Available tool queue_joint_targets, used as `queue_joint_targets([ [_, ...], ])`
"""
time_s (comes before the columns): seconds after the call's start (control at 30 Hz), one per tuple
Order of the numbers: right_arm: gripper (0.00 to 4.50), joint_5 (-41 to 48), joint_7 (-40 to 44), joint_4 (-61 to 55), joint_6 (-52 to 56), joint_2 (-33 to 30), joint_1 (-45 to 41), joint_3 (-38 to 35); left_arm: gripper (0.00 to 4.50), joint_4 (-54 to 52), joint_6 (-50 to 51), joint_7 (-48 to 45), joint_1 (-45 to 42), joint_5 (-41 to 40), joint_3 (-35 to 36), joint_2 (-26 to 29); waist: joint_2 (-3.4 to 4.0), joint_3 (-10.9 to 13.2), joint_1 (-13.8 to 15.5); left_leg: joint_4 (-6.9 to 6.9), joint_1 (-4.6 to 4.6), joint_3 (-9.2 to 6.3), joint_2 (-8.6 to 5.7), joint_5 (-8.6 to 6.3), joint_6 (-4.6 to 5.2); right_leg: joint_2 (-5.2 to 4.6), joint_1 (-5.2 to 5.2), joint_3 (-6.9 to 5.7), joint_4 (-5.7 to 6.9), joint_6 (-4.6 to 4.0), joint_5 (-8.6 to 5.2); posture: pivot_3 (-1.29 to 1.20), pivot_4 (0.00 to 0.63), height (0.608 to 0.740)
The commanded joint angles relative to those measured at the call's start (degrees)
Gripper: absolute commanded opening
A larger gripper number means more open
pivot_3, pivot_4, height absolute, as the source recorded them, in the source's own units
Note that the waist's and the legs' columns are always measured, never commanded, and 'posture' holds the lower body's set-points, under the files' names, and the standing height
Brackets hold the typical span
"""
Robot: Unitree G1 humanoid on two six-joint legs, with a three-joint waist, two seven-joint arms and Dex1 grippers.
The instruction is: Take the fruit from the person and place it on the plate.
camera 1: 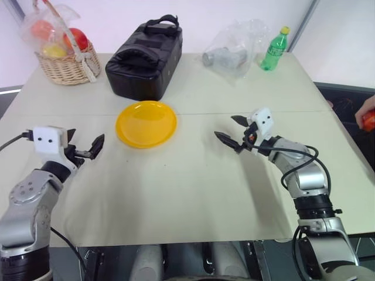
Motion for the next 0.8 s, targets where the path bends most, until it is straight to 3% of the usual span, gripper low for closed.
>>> queue_joint_targets([
  [0.03,4.5,0.33,-0.26,-1.35,-0.79,-0.26,-0.98,-1.34,4.45,-1.71,-0.36,-0.05,-0.39,-0.07,-0.16,0.29,0.0,0.0,0.0,0.0,0.0,0.0,0.0,0.0,0.0,0.0,0.0,0.0,0.0,0.0,0.0,0.0,0.15,0.74],
  [0.8,4.5,0.16,-0.93,-1.8,-0.23,-0.83,-1.12,-1.51,4.45,0.55,-1.66,-0.27,-3.42,0.31,-0.49,0.4,0.0,0.0,0.02,0.0,0.0,0.0,0.0,0.0,0.0,0.01,0.0,0.0,0.0,0.0,0.0,0.0,0.15,0.74],
])
